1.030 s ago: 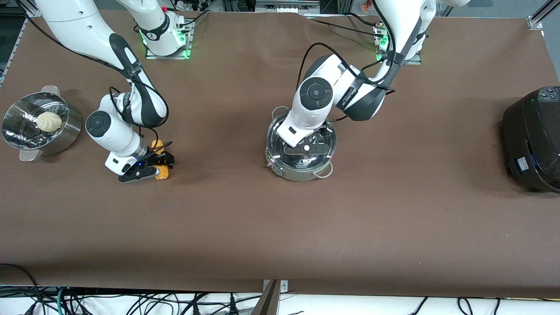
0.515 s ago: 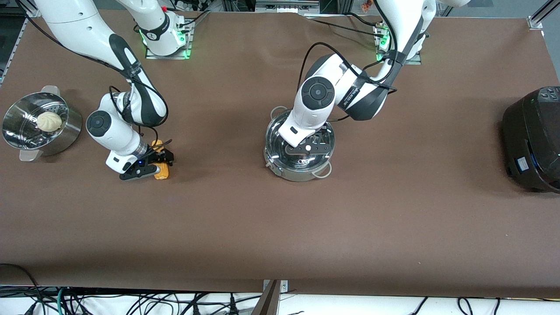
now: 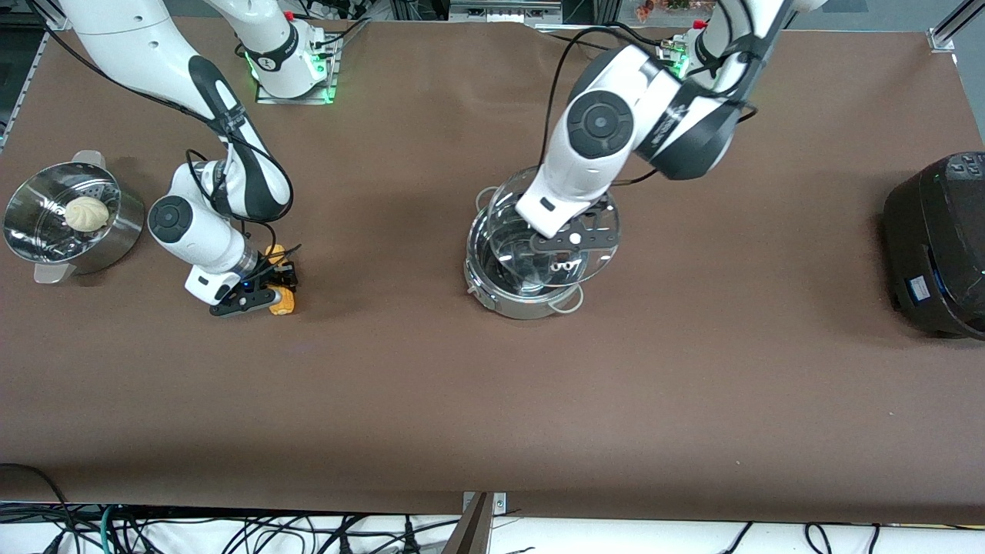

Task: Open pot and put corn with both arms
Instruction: 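Lift the glass lid with the left gripper while the right gripper grasps the corn, then lower the lid onto the table while the right gripper carries corn over the pot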

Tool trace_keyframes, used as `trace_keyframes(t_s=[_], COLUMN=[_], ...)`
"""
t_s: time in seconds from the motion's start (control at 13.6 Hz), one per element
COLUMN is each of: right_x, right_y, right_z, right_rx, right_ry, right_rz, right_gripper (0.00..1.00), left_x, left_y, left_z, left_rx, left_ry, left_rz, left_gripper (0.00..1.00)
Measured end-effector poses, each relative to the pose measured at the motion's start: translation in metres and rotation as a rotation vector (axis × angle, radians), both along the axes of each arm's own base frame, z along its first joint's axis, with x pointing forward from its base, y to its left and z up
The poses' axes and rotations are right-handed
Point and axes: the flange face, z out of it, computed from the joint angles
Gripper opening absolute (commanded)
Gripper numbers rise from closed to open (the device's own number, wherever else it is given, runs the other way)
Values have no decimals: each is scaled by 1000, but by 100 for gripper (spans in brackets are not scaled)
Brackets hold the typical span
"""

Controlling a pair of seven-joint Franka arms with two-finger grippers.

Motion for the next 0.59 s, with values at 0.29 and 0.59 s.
trace_keyframes(t_s=[0.29, 0.59], right_x=[4, 7], right_y=[1, 12], right_z=[19, 93], right_rx=[4, 18], right_ry=[-8, 66], right_rz=[0, -44], right_gripper=[25, 25], left_x=[40, 80], left_y=[101, 235], left_z=[37, 47], left_rx=[14, 38], left_ry=[71, 58], left_rz=[-20, -164], left_gripper=[5, 5])
